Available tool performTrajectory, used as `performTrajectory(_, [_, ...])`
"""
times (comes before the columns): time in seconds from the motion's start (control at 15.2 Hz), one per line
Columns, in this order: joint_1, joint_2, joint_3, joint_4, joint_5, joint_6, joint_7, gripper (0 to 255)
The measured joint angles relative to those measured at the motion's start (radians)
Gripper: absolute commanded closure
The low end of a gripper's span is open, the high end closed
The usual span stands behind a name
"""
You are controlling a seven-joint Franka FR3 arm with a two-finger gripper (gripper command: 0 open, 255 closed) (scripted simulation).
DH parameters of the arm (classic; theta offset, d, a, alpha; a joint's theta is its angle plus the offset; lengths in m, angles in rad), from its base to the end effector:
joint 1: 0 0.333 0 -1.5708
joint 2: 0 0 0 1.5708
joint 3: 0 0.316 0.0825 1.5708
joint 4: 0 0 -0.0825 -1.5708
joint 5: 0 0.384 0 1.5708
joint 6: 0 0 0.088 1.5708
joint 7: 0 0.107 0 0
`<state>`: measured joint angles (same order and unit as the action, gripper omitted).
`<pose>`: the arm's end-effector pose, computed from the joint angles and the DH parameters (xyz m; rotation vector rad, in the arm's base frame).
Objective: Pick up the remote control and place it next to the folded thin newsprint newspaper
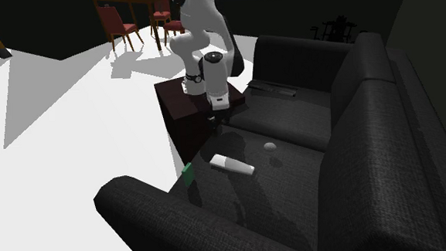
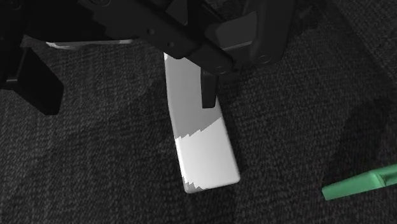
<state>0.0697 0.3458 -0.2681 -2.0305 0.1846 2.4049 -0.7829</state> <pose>0.5913 -0.1127 0.2852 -3.0438 -0.7246 -0.0904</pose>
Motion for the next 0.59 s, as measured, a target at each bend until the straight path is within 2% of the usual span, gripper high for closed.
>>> performTrajectory(0.26, [-0.033, 0.162, 0.039, 0.132, 0.039, 0.023, -0.077, 0])
performTrajectory(0.59, [-0.071, 0.366, 0.084, 0.334, 0.055, 0.022, -0.148, 0])
